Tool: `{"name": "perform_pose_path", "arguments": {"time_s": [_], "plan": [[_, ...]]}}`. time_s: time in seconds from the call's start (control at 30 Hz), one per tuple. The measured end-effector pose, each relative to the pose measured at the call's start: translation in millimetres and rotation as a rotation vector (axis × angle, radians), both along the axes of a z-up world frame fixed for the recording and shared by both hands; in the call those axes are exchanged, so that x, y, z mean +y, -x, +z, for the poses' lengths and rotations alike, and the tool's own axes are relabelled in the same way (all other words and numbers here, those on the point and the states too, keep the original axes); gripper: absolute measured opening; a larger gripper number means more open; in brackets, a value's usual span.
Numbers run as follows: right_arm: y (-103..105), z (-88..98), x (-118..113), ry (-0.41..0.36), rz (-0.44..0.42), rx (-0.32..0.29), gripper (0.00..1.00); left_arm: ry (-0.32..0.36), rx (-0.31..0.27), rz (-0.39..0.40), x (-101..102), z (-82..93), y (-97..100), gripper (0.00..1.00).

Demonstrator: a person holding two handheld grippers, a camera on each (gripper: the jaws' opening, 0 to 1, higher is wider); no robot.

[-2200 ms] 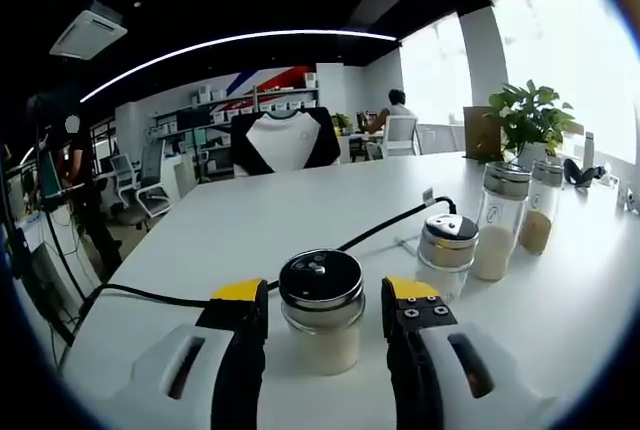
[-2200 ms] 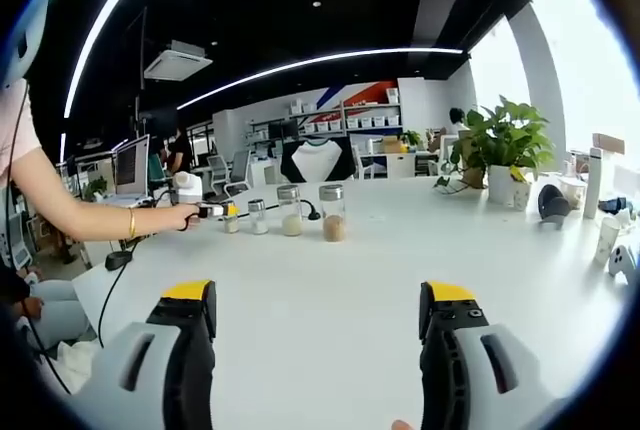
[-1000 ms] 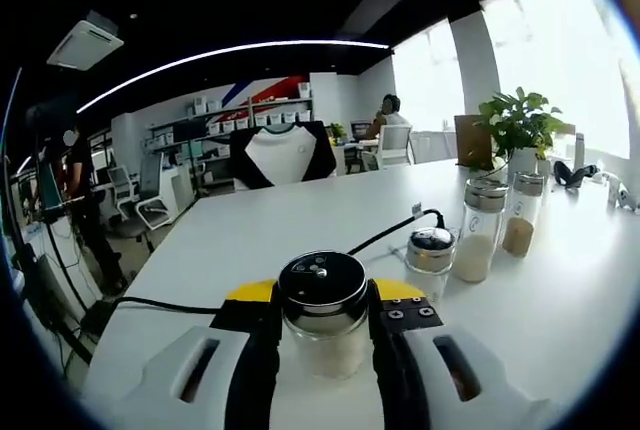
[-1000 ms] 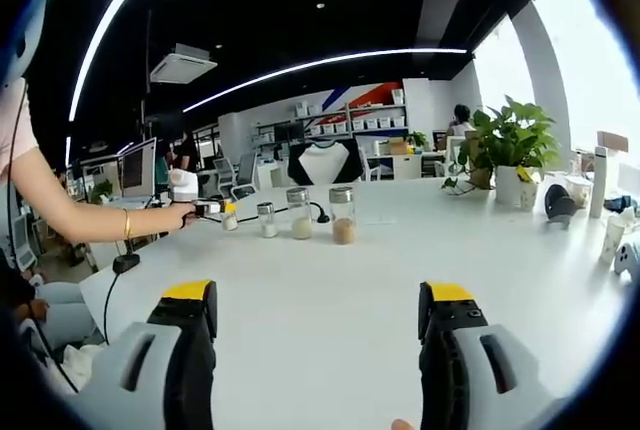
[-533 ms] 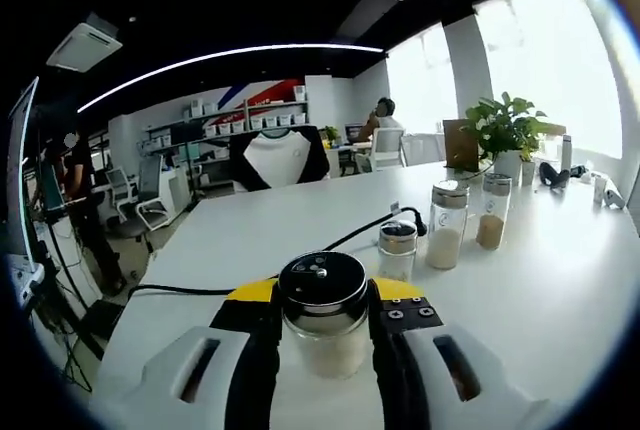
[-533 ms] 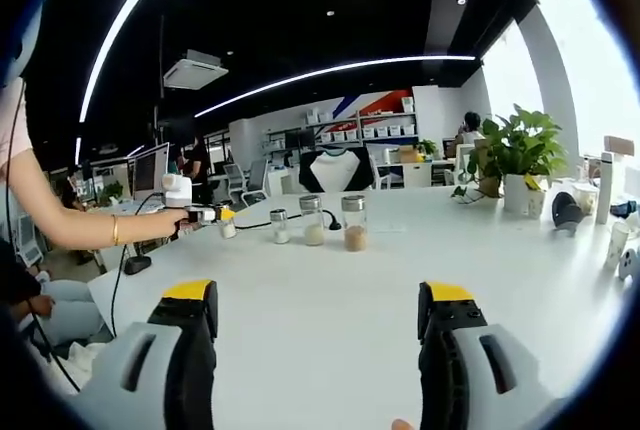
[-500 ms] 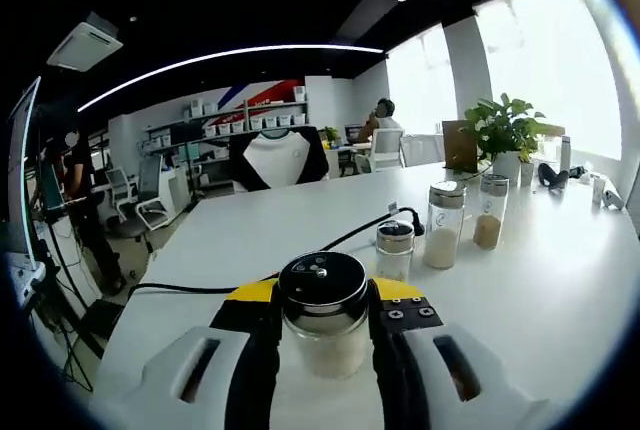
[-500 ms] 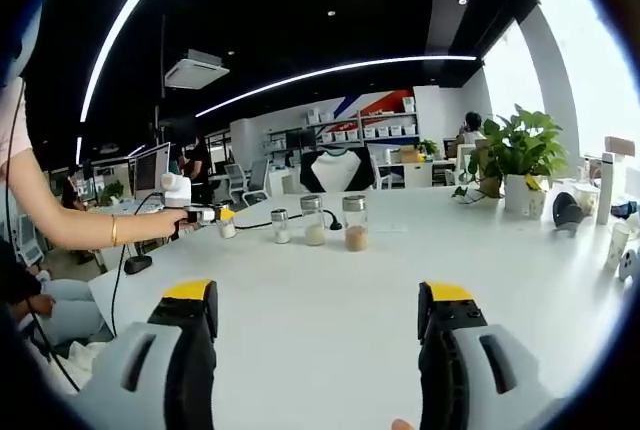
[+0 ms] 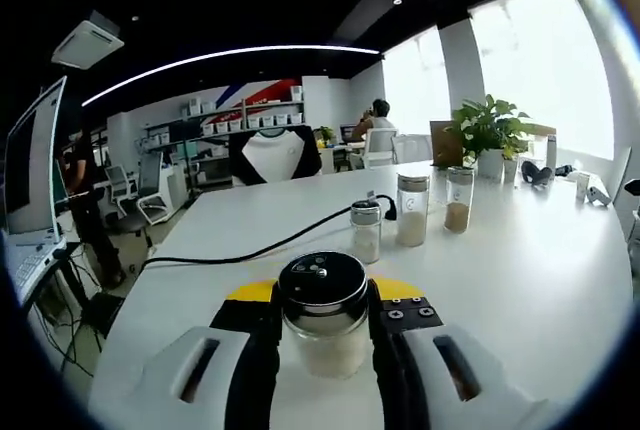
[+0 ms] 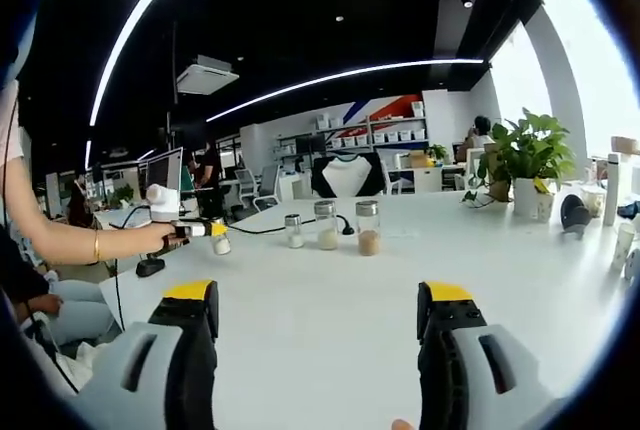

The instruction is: Rotate the seasoning bottle until the label or dispensing opening points toward the visible target arrow and the bottle remains upright within the marked orientation range

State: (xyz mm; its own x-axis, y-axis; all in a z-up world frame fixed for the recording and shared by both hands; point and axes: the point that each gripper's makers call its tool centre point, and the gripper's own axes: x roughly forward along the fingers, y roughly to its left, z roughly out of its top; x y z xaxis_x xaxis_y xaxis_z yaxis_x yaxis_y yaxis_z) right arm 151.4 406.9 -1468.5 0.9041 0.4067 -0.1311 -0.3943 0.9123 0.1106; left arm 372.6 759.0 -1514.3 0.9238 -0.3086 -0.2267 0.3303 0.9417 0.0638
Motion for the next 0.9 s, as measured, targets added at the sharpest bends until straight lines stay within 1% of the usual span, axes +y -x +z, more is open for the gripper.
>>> {"name": "perform_pose_path", "arguments": {"time_s": [0.07,0.17,0.27,0.5,0.63,0.77,0.9], "plan": [[1.0,0.7,2.9,-0.001,0.006,-0.001,0.82,0.005,-0.001,0.003,1.3,-0.2,9.5,0.35],[1.5,2.2,6.6,-0.002,0.017,-0.006,0.82,-0.008,0.007,-0.006,0.1,-4.0,21.9,0.35],[1.1,2.5,10.3,0.003,0.025,-0.01,0.82,0.0,0.005,-0.012,-0.4,-4.8,33.8,0.35],[0.4,5.6,18.9,0.008,0.043,-0.018,0.81,0.013,0.029,-0.012,1.0,-10.5,46.9,0.35],[0.5,6.1,22.8,0.013,0.053,-0.019,0.81,-0.01,0.027,-0.028,-1.2,-13.0,56.8,0.35],[0.2,6.7,27.5,0.022,0.068,-0.02,0.81,-0.009,0.023,-0.045,-3.2,-12.3,67.3,0.35],[-2.3,5.8,31.5,0.027,0.087,-0.023,0.8,-0.042,0.016,-0.071,-7.3,-10.2,75.2,0.35]]}}
